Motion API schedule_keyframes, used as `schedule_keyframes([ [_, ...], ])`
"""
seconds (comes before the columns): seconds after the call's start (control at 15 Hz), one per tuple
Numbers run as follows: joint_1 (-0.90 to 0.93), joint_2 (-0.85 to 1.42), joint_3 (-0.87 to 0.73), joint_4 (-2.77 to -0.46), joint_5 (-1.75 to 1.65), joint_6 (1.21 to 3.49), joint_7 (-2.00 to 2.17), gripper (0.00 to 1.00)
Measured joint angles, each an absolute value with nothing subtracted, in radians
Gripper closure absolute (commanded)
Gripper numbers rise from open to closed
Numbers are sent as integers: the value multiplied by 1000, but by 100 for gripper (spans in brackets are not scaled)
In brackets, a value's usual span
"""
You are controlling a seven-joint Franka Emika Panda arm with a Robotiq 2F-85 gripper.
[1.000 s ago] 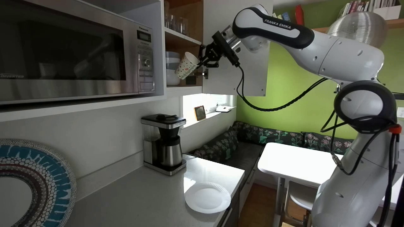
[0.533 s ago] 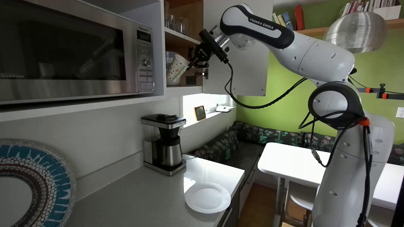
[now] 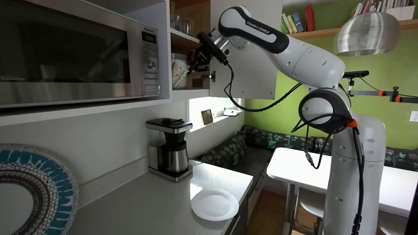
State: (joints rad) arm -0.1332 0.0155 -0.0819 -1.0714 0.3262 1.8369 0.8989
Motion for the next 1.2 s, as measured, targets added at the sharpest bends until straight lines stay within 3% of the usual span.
schedule_keyframes([
  [0.07,-134,29,-82,-1058,325,1837,905,99],
  [0.13,-135,41,-82,-1045,325,1836,910,91],
  [0.2,-135,53,-83,-1033,325,1836,915,70],
  [0.33,-136,74,-84,-1010,325,1828,920,67],
  [0.93,-152,159,-85,-941,331,1822,944,1],
  [1.2,-152,192,-85,-893,327,1822,1011,0],
])
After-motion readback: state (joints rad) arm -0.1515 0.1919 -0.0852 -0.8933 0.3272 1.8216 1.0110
